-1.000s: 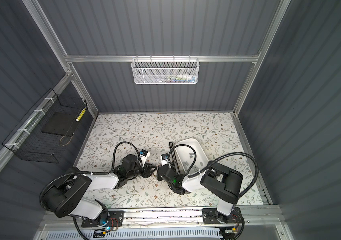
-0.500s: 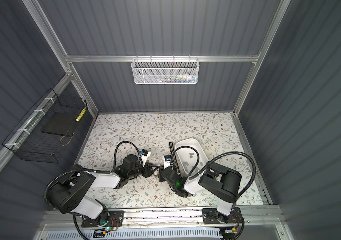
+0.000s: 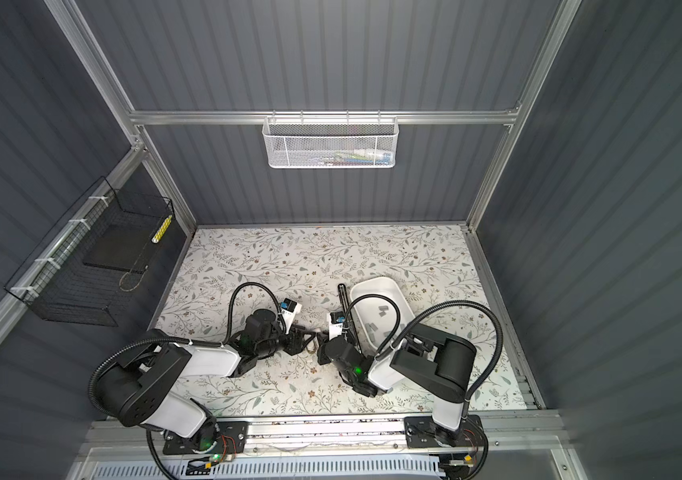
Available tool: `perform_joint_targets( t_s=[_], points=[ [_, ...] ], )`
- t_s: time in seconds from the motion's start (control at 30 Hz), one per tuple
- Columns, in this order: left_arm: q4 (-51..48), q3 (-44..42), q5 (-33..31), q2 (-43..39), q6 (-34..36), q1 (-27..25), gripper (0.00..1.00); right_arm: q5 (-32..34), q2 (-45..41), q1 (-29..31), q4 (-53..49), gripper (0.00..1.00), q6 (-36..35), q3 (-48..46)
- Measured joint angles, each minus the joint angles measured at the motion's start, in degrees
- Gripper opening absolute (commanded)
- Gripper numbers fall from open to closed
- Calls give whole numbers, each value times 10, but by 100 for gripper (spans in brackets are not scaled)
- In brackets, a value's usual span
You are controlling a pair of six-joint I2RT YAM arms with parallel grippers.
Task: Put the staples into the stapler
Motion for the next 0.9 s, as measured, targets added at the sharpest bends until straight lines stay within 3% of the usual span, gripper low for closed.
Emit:
perform_joint_targets(
  t_s=[0.27, 0.47, 0.77, 0.9],
  points=[
    [-29, 12, -14, -9, 5, 0, 58, 7, -78, 3, -219, 30, -17, 52],
    [-70, 22, -36, -68, 14, 0, 67, 16, -157, 4, -353, 38, -34, 63],
    [-102, 23, -59, -170, 14, 0, 72, 31, -313, 4, -436, 45, -28, 1],
    [-109, 22, -62, -192, 10, 0, 73, 30, -344, 4, -464, 47, -21, -21]
  ],
)
